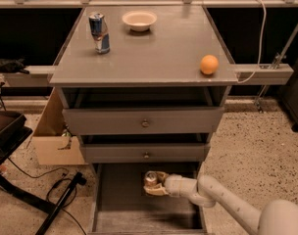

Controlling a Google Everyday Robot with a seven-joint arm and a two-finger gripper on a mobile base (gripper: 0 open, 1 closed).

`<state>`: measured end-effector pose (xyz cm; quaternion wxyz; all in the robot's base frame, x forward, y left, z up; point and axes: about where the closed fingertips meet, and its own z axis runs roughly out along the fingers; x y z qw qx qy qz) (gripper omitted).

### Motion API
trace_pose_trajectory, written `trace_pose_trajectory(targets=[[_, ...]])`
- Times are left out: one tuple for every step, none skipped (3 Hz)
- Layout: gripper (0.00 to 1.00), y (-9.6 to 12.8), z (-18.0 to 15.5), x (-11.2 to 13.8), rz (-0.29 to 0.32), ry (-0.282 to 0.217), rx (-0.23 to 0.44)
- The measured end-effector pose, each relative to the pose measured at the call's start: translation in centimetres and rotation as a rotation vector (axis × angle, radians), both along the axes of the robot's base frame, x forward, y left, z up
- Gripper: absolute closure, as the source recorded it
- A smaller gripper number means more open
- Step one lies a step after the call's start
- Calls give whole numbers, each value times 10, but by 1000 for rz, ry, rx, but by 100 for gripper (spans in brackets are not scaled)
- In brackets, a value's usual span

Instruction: Place orange can into bottom drawer

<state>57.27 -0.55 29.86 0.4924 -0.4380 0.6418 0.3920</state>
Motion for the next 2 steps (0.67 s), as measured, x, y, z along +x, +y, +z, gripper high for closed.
trace_pose_trajectory(targets=[[100, -3, -45, -5, 41, -3, 8], [100, -10, -80, -3, 76, -37, -13]])
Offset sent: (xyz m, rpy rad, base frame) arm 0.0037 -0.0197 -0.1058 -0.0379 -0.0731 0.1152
